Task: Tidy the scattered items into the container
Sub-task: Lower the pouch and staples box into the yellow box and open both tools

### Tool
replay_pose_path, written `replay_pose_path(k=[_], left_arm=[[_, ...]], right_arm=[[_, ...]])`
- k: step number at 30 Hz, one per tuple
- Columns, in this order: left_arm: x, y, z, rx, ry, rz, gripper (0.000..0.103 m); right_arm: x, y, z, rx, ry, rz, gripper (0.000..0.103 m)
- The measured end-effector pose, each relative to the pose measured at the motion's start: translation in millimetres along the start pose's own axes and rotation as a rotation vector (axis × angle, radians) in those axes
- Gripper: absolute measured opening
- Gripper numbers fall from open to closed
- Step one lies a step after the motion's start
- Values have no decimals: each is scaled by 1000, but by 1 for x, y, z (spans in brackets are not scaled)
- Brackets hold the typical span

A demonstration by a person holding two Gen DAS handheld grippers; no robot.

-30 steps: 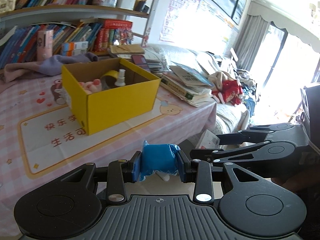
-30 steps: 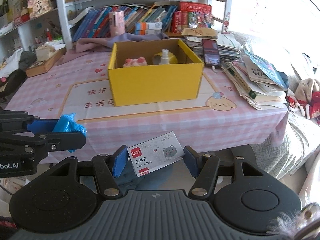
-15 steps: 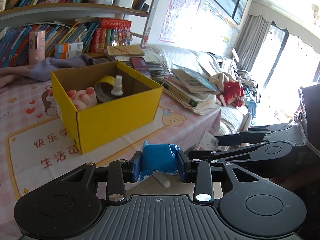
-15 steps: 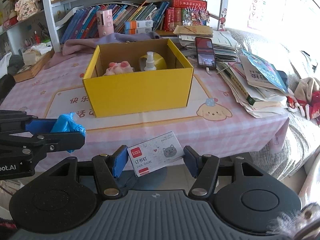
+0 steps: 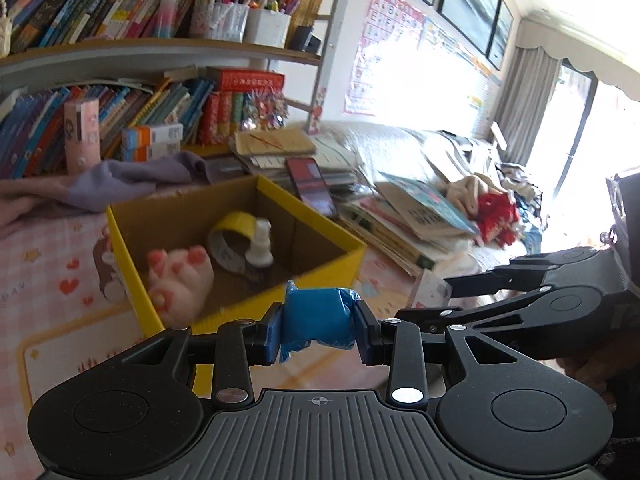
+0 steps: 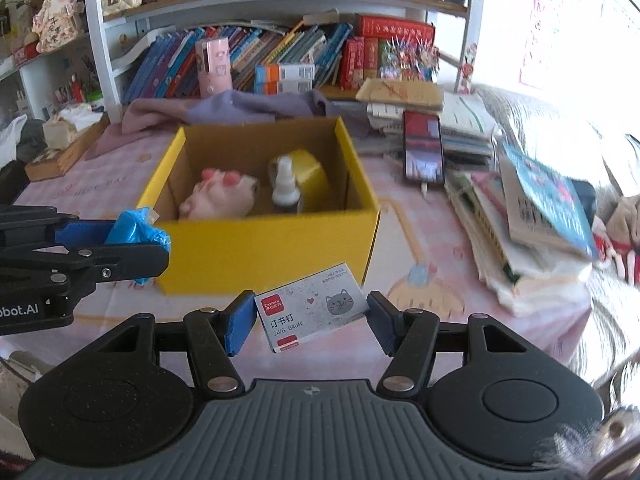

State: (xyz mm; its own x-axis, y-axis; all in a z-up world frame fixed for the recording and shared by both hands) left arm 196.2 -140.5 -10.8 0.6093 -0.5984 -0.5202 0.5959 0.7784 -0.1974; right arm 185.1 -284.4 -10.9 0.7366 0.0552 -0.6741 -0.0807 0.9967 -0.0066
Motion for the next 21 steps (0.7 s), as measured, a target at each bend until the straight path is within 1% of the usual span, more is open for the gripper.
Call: replay_pose_path(k=[3, 6, 11, 16, 21], left_arm=[[11, 6, 13, 9, -10, 52, 35], [23, 13, 23, 32, -24, 132, 35], [47, 31, 35, 23, -3, 229, 35], [74, 50, 39, -28, 55, 266, 35], [99, 65, 32, -91, 120, 277, 35]], right_arm=[[11, -8, 20, -15, -22, 30, 58], [25, -13, 40, -48, -47, 63, 58], [59, -17, 63, -127, -55, 131, 58], [94, -10, 81, -231, -60, 200, 58], [128, -4, 85, -317, -3, 270, 58]])
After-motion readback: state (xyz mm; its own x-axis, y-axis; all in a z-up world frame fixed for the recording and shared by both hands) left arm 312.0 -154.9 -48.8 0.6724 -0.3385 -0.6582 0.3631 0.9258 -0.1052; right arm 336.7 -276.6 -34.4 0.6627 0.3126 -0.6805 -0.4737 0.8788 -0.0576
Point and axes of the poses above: each gripper's, at about its wrist camera, not at the fingertips, and x roughly the way its jaws point, y to its left, z to its top, the point moved 8 cm from there along x, roughly the way its jaws point, and after that the axes turned 1 degree about -y, right-handed, at the moved point
